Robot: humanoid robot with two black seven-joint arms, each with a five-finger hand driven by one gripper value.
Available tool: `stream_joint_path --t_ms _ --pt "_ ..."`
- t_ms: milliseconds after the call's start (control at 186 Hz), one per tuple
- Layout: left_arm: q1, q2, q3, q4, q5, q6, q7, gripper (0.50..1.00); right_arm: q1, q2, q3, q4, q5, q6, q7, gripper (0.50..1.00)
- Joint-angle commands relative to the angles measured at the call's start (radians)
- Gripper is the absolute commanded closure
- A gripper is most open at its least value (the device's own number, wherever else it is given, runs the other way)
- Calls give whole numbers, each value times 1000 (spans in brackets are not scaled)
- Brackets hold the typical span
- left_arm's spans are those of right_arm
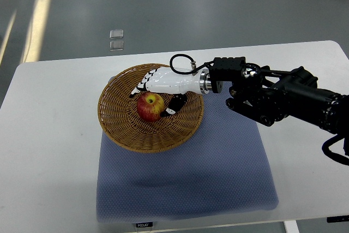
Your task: Place red apple in basket with right hand
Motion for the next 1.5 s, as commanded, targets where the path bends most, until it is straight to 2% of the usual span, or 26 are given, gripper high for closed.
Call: stream_joint_path --t_ms 0,280,668,732,926,1250,1357,1363,1492 --pt "0 0 0 0 0 0 0 500 8 -6 0 0 2 0 2 640" --pt "0 0 0 0 0 0 0 500 28 -55 41 -1 25 0 3 585" --pt "0 0 0 0 0 0 -1 500 43 -147 66 -6 216 -2 5 583" --pt "0 0 0 0 0 0 -1 500 36 -155 83 -29 351 -2 3 581" --pt "0 0 0 0 -1 0 0 500 -24 -149 100 -53 543 0 3 576" --pt "0 0 0 0 0 0 0 500 -116 -141 362 -61 920 9 3 577" --pt "0 0 0 0 0 0 -1 500 -130 -139 391 -64 983 9 -1 576" --pt "0 0 0 0 0 0 -1 500 -138 -135 403 -81 1046 6 -15 576" --pt "0 0 0 0 0 0 0 500 -167 -120 408 -128 1229 8 -84 577"
